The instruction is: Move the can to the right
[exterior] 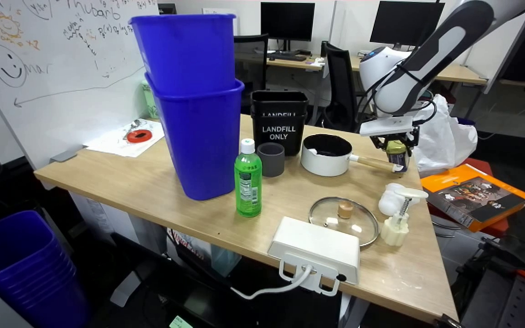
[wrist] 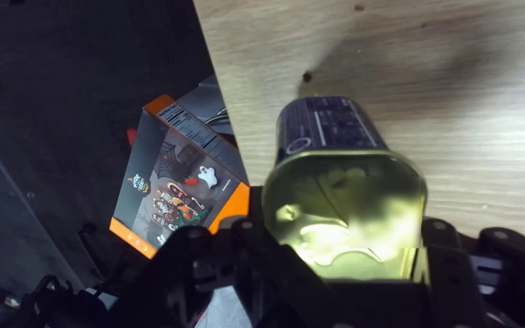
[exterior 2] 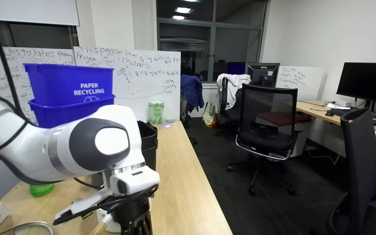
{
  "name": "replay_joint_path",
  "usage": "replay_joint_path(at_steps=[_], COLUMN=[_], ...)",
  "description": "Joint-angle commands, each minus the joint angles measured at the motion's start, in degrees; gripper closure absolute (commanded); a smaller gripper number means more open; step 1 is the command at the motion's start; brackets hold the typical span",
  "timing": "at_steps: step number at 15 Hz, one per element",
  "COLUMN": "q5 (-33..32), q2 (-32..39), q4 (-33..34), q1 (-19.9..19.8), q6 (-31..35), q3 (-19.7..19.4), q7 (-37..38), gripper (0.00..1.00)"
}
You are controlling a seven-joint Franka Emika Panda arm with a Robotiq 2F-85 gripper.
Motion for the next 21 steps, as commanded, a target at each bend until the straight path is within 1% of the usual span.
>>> replay_joint_path(at_steps=[1, 5, 6, 7, 8, 10, 12, 16, 17, 21], q5=[3.68, 4.88, 4.96, 5.01, 5.0, 5.02, 6.2, 8.78, 7.76, 7.92], q2=[1.7, 0.99, 0.72, 0.51, 0.09, -0.76, -2.3, -5.89, -3.72, -3.76], q4=[1.64, 1.82, 1.78, 1.75, 1.74, 1.89, 1.53, 0.74, 2.73, 2.71], q1=[1.77, 2.44, 2.55, 2.65, 2.72, 2.58, 1.69, 1.64, 3.0, 3.12], q6=[2.63, 5.52, 5.97, 6.47, 6.71, 7.13, 7.71, 7.24, 6.24, 6.15], q3=[-1.6, -2.22, -2.46, -2.72, -3.04, -3.32, -2.65, -2.27, -3.8, -3.91], q7=[-0.78, -2.19, -2.44, -2.72, -2.98, -4.4, -7.48, -12.9, -10.11, -10.39], gripper=[0.64, 0.64, 0.41, 0.14, 0.14, 0.02, 0.0, 0.0, 0.0, 0.0])
